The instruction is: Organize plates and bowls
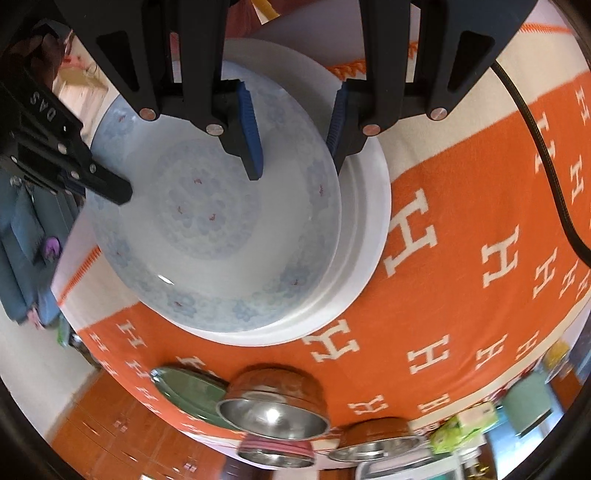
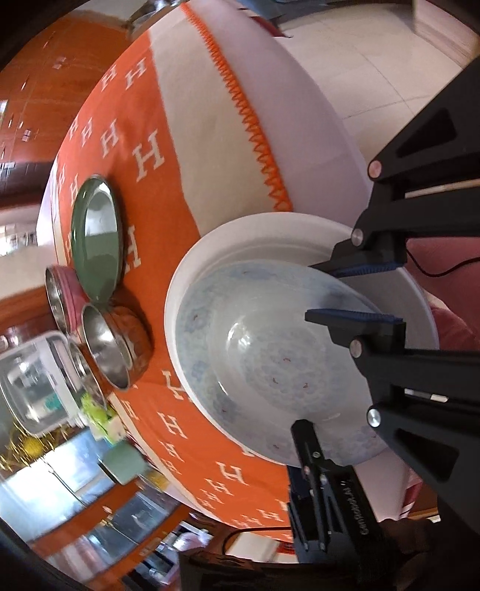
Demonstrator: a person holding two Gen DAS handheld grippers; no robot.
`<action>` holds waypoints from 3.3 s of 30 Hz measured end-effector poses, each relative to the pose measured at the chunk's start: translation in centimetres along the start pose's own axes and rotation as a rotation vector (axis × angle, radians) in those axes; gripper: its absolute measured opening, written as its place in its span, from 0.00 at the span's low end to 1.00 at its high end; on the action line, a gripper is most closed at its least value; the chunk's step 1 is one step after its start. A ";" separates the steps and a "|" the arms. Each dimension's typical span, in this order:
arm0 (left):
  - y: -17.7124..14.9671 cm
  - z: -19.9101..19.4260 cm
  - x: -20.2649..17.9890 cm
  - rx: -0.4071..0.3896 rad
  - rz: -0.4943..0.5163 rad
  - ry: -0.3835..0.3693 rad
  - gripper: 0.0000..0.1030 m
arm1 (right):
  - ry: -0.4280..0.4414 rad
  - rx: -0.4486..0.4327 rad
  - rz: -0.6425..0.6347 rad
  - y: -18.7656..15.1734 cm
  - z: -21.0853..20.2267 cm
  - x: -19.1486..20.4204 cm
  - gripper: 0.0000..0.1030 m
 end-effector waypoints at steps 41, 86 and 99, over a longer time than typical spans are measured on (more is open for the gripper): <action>2.7 -7.8 0.6 -0.183 -0.013 0.007 0.76 | -0.076 0.163 -0.156 1.3 -1.6 1.4 0.59; 11.7 -9.4 -13.8 -0.415 -0.212 -0.103 0.80 | -0.045 -0.194 -0.336 12.4 -7.4 -13.9 0.59; 13.1 -7.5 -15.7 -0.454 -0.458 -0.068 0.80 | 0.061 -0.201 -0.425 16.1 -7.1 -18.4 0.59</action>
Point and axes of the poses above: each gripper's, at about its wrist camera, not at the fingertips, and z roughly the way its jaws point, x to its left, y to its top, the point moved 9 cm from there along z, roughly the way its jaws point, and after that the axes turned 6 degrees about -z, right-handed, at the moved point
